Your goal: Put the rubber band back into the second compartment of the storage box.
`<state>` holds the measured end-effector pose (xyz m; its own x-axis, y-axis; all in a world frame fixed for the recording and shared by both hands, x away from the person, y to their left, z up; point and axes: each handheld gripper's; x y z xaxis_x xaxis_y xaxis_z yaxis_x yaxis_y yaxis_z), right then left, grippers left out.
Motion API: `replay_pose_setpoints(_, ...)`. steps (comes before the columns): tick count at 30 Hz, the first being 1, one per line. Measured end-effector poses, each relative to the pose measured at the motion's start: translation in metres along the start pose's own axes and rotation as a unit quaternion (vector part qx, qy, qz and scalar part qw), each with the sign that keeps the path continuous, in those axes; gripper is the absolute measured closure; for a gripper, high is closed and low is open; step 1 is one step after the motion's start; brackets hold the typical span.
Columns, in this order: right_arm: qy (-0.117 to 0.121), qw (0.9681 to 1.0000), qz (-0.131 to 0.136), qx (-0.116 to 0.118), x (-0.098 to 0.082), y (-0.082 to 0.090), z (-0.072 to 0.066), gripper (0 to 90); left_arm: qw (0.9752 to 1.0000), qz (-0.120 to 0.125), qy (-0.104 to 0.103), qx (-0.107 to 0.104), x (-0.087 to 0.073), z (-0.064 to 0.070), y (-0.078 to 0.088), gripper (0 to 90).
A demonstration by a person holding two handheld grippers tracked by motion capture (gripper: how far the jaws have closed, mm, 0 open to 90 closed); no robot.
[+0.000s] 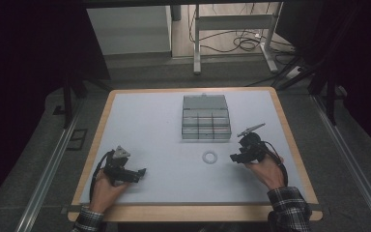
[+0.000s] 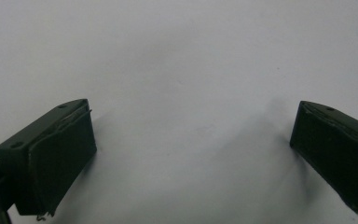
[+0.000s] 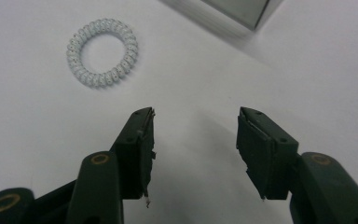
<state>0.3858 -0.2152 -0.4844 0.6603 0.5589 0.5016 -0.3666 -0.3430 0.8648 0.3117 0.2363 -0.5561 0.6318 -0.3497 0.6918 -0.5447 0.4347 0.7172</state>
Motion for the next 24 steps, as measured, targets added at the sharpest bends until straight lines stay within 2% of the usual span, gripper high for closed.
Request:
replay_pose_setpoints(14, 0.015, 0.9986, -0.042, 0.028, 0.030, -0.015, -0.012, 57.6, 1.0000, 0.000, 0.001, -0.001, 0.000, 0.000, 0.000, 0.0)
replay_pose_setpoints(24, 0.034, 0.9962, -0.073, 0.032, 0.052, -0.028, -0.021, 68.1, 1.0000, 0.001, 0.001, -0.003, 0.000, -0.001, 0.000, 0.0)
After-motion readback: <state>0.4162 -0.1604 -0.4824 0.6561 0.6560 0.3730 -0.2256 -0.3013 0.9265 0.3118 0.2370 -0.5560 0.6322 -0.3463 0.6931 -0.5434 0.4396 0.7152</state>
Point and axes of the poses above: each handheld gripper's, and its own axes: y roughly backward along the jaws, x roughly out of its top, z roughly to its right, and after that the axes turned 1 degree about -x, right-handed
